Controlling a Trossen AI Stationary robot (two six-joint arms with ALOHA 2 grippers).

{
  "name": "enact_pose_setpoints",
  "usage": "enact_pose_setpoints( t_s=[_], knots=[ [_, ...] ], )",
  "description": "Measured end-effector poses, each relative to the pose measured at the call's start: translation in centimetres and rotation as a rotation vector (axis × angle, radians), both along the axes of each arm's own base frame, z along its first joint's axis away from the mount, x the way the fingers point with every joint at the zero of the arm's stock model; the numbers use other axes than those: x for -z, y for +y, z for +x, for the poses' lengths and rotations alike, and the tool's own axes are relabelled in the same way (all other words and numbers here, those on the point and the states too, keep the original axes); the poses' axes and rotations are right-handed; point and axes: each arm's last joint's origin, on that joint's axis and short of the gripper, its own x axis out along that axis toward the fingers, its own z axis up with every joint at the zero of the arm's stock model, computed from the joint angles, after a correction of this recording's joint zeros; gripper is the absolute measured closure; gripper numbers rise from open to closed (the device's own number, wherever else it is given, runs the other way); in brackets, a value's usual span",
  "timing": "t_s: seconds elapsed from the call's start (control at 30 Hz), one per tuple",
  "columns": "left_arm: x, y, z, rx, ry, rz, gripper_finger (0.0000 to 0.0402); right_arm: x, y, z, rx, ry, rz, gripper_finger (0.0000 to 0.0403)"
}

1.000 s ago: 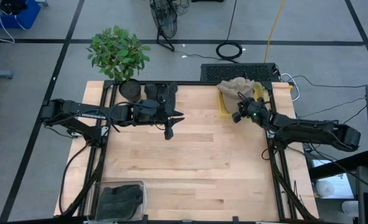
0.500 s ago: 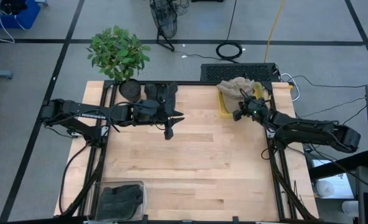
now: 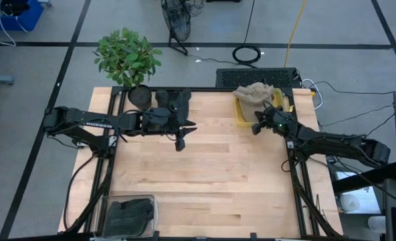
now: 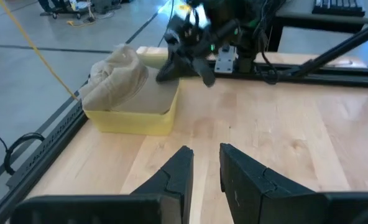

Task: Pick & Place hat
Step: Put the brown cap into the yellow bin, then adjust the yellow bin

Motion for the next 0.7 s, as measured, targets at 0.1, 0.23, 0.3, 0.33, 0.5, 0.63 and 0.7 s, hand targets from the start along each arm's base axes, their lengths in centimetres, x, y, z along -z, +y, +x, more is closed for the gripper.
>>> enact_pose_setpoints(
  t_s=[0.1, 0.23, 0.3, 0.33, 0.5, 0.63, 0.7],
  knots=[
    [-0.2, -0.4, -0.6, 0.010, 0.022, -0.007, 0.0316, -0.7, 0.3, 0.1, -0.031, -0.028, -0.044, 0.0403],
    [-0.7, -1.2, -1.1, 0.034, 0.019, -0.008, 0.0316, -1.8, 0.9, 0.4, -0.150, -0.105, -0.101, 0.0403],
    [-0.7, -1.7, -1.2, 0.049, 0.028, -0.008, 0.0316, -2.4, 1.3, 0.7, -0.235, -0.161, -0.127, 0.0403],
    [-0.6, -1.9, -1.2, 0.057, 0.036, -0.007, 0.0316, -2.8, 1.5, 0.8, -0.274, -0.193, -0.143, 0.0403],
    [0.3, -2.8, -1.4, 0.092, 0.127, 0.003, 0.0316, -4.9, 2.7, 1.4, -0.490, -0.391, -0.231, 0.0403],
    [1.1, -3.1, -1.4, 0.101, 0.189, 0.007, 0.0316, -5.6, 3.3, 1.6, -0.544, -0.421, -0.317, 0.0403],
    [0.9, -3.2, -1.4, 0.087, 0.172, 0.000, 0.0316, -5.5, 3.3, 1.7, -0.542, -0.388, -0.349, 0.0403]
  ],
)
